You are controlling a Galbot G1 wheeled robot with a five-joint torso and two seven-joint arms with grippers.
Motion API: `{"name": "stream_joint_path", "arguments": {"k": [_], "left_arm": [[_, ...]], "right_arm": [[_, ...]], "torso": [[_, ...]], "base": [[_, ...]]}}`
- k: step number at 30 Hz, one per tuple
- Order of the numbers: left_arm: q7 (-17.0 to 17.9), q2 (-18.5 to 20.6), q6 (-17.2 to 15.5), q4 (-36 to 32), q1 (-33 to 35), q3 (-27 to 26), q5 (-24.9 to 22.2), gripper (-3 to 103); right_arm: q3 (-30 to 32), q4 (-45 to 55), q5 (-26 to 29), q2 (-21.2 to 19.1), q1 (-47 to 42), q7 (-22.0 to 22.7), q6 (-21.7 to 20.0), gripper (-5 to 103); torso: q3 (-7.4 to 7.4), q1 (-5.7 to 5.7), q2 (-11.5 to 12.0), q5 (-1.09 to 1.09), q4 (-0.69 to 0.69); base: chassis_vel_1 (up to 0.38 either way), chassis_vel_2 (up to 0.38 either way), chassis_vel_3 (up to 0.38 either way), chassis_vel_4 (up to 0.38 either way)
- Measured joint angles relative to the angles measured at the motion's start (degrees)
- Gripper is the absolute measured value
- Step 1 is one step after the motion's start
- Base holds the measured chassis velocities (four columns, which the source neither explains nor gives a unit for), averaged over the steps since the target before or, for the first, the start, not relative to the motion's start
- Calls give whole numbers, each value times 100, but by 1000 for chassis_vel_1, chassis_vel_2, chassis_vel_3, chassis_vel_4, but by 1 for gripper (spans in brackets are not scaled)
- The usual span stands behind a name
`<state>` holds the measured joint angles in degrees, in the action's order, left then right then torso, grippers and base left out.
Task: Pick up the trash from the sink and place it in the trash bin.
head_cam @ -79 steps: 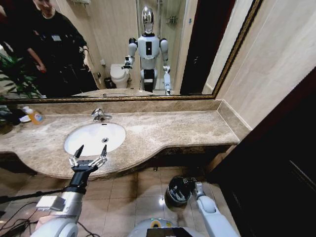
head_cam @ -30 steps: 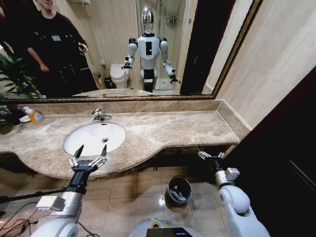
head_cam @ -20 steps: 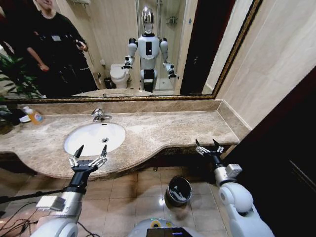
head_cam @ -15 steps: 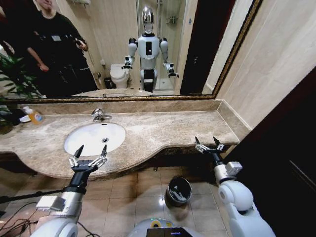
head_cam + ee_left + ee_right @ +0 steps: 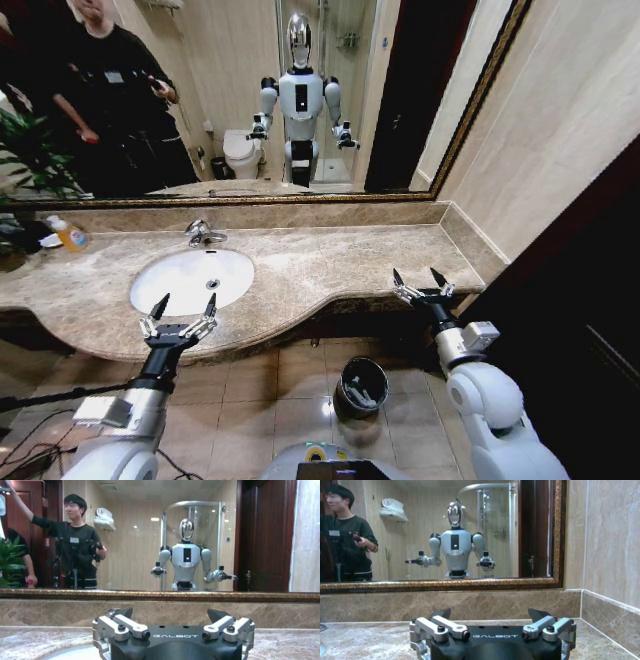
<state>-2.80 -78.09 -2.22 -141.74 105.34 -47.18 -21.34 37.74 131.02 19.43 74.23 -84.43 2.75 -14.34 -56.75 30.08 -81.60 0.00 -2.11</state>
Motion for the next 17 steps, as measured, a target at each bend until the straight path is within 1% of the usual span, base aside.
{"name": "stream_joint_path", "arguments": {"k": [17], "left_arm": [[0,0,0,0,0,0,0,100]], "right_arm": [[0,-23,-4,4,3,-2,13,100]], "torso": [[0,0,0,0,0]], "base": [[0,0,0,0]]}}
